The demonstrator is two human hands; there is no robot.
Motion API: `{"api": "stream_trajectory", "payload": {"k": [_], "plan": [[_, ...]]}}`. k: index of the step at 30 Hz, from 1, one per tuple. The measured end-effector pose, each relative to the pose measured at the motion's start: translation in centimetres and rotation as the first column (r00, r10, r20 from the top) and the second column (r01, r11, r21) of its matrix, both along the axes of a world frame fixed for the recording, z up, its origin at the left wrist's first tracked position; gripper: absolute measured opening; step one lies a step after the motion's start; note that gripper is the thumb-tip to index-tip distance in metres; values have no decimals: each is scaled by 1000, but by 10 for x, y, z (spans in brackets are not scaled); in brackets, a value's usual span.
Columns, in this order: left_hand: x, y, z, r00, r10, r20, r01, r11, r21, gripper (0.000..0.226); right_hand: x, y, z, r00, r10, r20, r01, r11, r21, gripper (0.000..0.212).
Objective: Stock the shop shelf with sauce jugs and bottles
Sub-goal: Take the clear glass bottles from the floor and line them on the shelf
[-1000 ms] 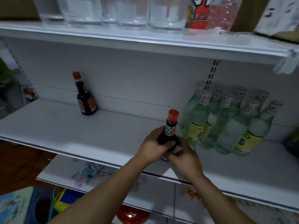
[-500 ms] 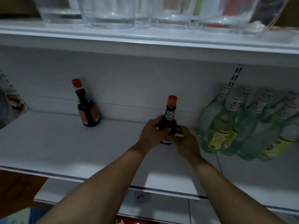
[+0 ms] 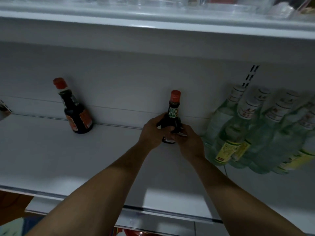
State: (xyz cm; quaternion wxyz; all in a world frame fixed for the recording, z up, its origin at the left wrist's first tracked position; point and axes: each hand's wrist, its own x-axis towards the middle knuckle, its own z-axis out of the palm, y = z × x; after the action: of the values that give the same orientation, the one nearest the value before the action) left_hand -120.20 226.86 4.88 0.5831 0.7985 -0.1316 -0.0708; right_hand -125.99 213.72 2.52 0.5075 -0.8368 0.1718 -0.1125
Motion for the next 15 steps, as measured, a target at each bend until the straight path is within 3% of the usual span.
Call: {"api": "stream_trajectory", "payload": {"k": [6,9,15], "plan": [[-8,2,4,999,-34,6,33,999,35,62,-3,5,5,999,0,-35,0,1000,17,45],[-6,4,6,994,-99,-39,101,994,41,64,-8,4,14,993,-2,-121,-5,999,-54,51],[-32,23,8,994,-24,-105,39,989,141,74,-34,9,27,986,-77,-145,63,993,-98,46]]}}
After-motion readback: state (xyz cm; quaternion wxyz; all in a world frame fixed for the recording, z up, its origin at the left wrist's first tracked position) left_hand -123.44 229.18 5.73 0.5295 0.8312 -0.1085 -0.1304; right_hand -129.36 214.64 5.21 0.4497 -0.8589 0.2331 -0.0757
